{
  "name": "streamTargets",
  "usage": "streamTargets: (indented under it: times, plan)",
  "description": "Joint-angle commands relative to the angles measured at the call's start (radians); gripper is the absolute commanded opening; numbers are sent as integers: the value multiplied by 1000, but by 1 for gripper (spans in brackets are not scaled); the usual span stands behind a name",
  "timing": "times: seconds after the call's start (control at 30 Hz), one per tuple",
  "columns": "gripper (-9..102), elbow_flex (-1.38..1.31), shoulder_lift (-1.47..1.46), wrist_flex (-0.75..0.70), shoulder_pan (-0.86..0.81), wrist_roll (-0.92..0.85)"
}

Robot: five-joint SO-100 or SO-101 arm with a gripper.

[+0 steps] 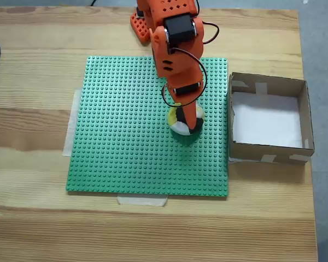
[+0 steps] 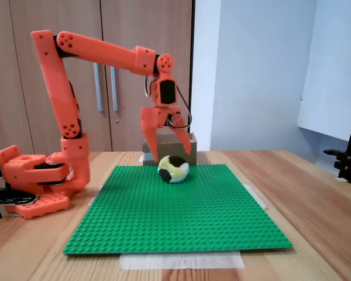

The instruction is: Pick the ball and put it in the box.

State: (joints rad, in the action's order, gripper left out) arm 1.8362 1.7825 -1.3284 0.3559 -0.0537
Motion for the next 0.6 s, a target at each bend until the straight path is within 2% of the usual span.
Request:
streamTargets:
  times: [0.0, 0.57]
  plan:
    - [44, -3, 25, 23, -8, 0]
    - [39, 69, 26, 117, -2, 54]
